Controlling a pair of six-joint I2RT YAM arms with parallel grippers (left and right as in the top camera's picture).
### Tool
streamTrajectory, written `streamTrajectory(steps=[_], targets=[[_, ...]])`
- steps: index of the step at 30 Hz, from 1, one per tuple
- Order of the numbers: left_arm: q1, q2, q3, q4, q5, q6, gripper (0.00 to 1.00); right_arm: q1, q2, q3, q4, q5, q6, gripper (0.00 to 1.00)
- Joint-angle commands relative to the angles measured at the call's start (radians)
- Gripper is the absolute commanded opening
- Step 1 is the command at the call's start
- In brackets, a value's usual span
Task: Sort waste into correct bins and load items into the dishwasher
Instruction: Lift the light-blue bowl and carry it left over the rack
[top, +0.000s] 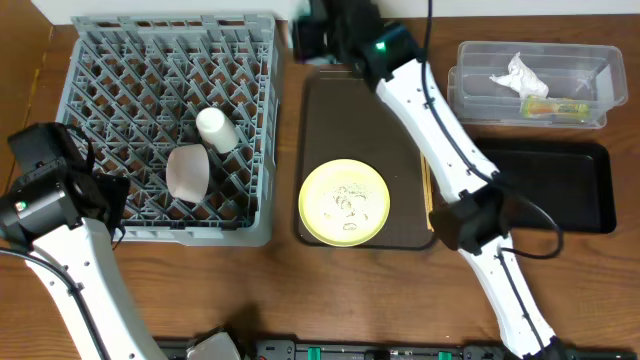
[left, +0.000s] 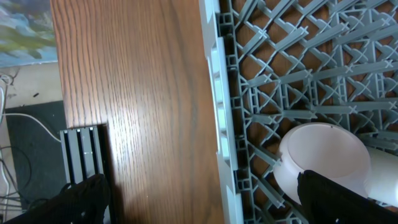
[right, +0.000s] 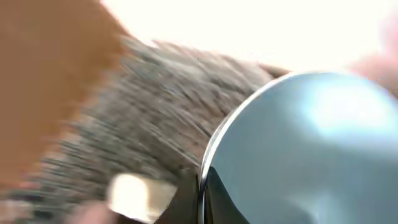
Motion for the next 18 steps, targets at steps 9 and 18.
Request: streamTrajectory(steps=[9, 18], targets=[[0.005, -0.006, 0.01, -0.002, -0.009, -0.005, 0.98, 0.122, 0.116, -0.002, 0.576, -0.325, 0.302, 0.01], [0.005, -0.006, 0.01, -0.002, -0.009, -0.005, 0.98, 0.199, 0.27, -0.002, 0.845, -0.405, 0.348, 0.01]])
